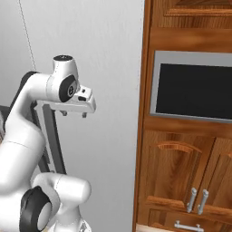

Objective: Open the freezer door, pick up the ice cube tray from the freezer, and place it on the dining counter.

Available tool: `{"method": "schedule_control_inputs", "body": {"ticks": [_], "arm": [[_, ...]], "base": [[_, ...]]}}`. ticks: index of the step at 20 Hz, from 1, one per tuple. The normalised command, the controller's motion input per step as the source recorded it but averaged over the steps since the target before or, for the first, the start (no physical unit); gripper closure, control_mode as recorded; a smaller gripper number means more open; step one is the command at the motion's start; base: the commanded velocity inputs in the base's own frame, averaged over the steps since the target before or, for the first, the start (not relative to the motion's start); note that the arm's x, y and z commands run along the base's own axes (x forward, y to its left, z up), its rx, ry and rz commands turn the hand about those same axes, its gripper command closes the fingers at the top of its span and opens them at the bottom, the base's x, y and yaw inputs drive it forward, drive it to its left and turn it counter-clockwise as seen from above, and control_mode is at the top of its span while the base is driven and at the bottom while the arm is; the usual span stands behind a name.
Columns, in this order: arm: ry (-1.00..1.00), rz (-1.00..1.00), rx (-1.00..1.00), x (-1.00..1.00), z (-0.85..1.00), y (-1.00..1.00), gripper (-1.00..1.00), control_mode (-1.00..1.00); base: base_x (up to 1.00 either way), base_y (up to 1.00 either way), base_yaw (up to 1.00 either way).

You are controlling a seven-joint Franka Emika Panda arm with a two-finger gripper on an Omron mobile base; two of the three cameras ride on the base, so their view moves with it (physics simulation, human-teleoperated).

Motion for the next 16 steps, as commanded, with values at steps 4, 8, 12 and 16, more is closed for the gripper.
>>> {"method": "schedule_control_inputs", "body": {"ticks": [4, 8, 12, 16], "arm": [[-0.02, 0.0, -0.04, -0.38, -0.26, 0.89, -1.0, -1.0], [0.0, 0.0, -0.03, -0.13, -0.14, 0.87, -1.0, -1.0], [0.0, 0.0, -0.04, 0.0, -0.11, 0.83, -1.0, -1.0], [-0.01, 0.0, 0.0, 0.11, 0.0, 0.13, -1.0, -1.0]], "base": [[0.0, 0.0, 0.0], [0.0, 0.0, 0.0], [0.0, 0.0, 0.0], [0.0, 0.0, 0.0]]}}
